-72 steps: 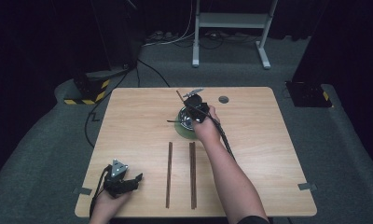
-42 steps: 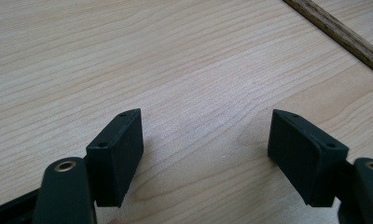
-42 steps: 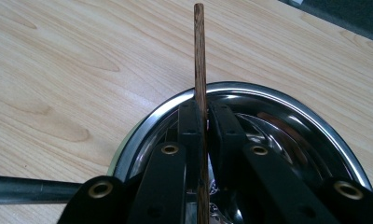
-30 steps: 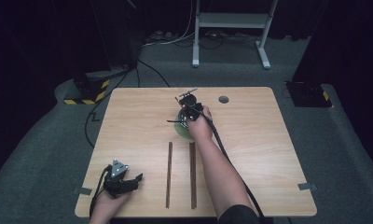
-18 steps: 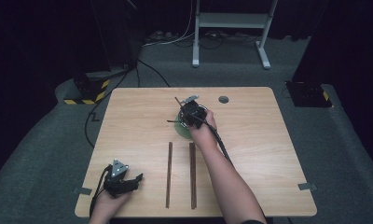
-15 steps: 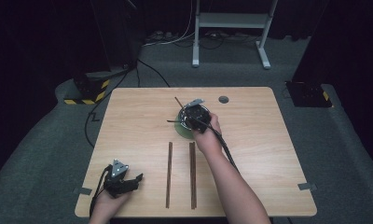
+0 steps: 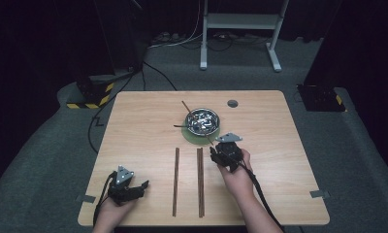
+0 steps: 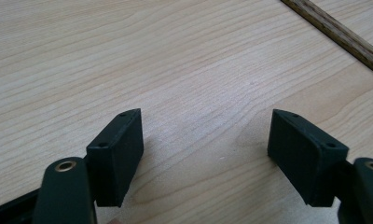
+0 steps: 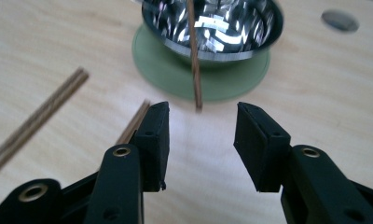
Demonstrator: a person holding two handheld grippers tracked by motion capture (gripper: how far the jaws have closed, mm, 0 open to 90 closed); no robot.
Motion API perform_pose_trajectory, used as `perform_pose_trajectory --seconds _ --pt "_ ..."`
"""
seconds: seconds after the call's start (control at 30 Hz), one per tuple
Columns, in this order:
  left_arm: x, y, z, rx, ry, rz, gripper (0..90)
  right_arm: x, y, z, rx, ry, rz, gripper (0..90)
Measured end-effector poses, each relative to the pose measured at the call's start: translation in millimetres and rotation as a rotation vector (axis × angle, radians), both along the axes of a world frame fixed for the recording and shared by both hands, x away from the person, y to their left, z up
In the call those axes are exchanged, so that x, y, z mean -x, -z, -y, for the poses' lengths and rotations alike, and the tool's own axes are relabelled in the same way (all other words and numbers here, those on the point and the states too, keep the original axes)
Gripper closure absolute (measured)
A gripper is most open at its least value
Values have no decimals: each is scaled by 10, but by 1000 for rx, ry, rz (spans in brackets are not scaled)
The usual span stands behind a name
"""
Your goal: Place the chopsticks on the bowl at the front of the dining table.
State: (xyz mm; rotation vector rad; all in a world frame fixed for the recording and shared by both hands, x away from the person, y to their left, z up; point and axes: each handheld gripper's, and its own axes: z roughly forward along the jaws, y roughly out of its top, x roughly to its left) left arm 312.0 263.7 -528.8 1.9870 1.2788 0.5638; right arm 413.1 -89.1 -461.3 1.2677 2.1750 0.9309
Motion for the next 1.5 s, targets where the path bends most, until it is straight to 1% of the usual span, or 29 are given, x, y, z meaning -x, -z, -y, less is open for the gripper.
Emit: perform_pose_trajectory --seconds 0.03,0.1,0.17,0.2,0.27,0.33,0.37,0.43,0.5,0.63,0.77,0.87,0.97,1.13,1.2,1.27,1.37,1.5 --pt "0 0 0 0 0 0 268 26 29 19 -2 0 -3 543" --pt "-1 0 0 0 0 0 268 97 108 59 -17 2 -23 522" --pt "-2 0 1 1 0 0 268 148 171 71 -21 -2 -47 518" --pt "-2 0 1 1 0 0 268 148 171 71 -21 -2 -47 518" --pt "-2 0 0 0 0 0 268 199 238 55 -15 -7 -73 514" --pt "-2 0 1 1 0 0 268 223 274 36 -11 -18 -78 514" --pt "-3 1 0 1 2 1 268 230 284 32 -18 -22 -94 514" --pt "-3 0 -1 1 2 0 268 230 302 24 -25 -26 -107 513" --pt "-3 0 -1 1 3 0 268 234 317 4 -15 -34 -113 513" --pt "-3 0 -1 1 3 0 268 244 345 -30 -15 -45 -130 503" --pt "-2 0 0 2 1 0 268 232 376 -60 -17 -48 -149 524" --pt "-5 0 -2 1 4 0 268 213 393 -73 -23 -43 -162 524" --pt "-4 0 -1 2 3 0 268 192 423 -88 -6 -57 -175 522" --pt "-6 0 -3 1 6 1 268 172 443 -112 -35 -65 -206 518" --pt "-6 0 -3 1 7 0 268 181 439 -143 -40 -65 -199 522" --pt "-7 1 -2 3 7 0 268 186 436 -168 -33 -63 -193 527" --pt "-8 1 -2 3 8 0 268 183 440 -210 -25 -62 -200 526" --pt "-9 1 -2 3 9 0 268 168 446 -243 -16 -64 -185 515"
